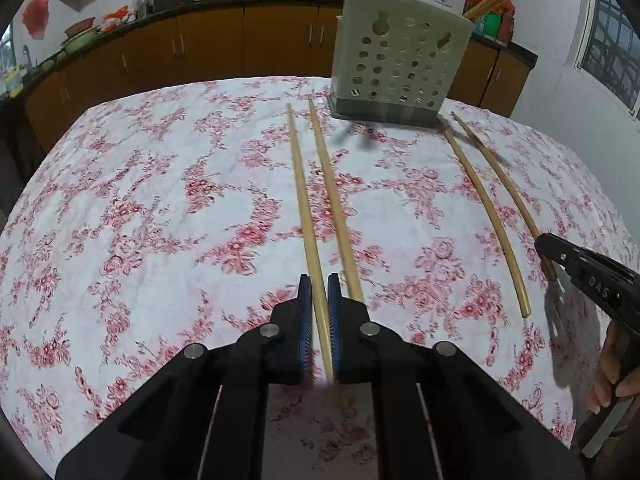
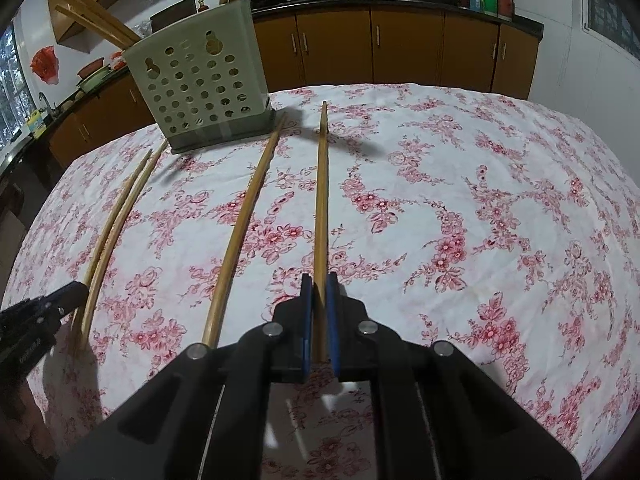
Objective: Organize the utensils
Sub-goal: 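Close the left gripper on a chopstick while the right gripper grasps another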
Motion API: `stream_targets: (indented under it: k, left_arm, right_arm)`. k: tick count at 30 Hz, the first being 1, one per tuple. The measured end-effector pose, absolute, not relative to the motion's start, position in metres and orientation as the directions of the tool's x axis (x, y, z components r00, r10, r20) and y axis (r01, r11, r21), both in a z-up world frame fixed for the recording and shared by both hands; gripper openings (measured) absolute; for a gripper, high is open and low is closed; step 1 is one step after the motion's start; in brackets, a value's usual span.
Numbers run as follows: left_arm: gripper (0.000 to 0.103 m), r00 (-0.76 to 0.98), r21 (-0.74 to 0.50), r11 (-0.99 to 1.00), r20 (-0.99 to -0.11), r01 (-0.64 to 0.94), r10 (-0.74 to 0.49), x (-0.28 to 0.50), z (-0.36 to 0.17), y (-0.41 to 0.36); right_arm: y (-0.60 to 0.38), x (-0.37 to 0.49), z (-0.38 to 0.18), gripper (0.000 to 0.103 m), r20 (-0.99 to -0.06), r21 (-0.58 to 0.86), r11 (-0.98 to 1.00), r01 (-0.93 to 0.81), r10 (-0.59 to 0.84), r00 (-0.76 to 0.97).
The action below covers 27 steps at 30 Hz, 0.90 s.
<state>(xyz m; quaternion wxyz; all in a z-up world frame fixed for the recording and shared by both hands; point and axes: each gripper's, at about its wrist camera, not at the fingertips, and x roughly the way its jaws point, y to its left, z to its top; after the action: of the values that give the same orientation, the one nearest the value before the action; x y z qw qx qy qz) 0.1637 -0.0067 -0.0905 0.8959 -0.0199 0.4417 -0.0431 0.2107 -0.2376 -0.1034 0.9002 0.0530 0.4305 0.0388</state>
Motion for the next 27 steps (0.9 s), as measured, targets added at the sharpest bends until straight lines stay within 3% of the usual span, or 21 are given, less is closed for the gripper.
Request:
stream_targets:
  k: [12, 27]
  left_arm:
    - [0.008, 0.619, -0.051, 0.998, -0.785, -0.019, -0.028, 0.196, -0.090, 0.030]
    - [0.008, 0.633, -0.069, 0.997, -0.773, -0.025, -0.038, 0.203, -0.091, 0.033]
  right_arm:
    - [-0.250, 0.225, -0.105, 0.009, -0.767, 0.115, 0.993, 0.020, 0.076, 0.637]
    - [-0.249, 0.232, -0.108, 0.009, -0.762, 0.095, 0.995, 0.018, 0.061, 0.645]
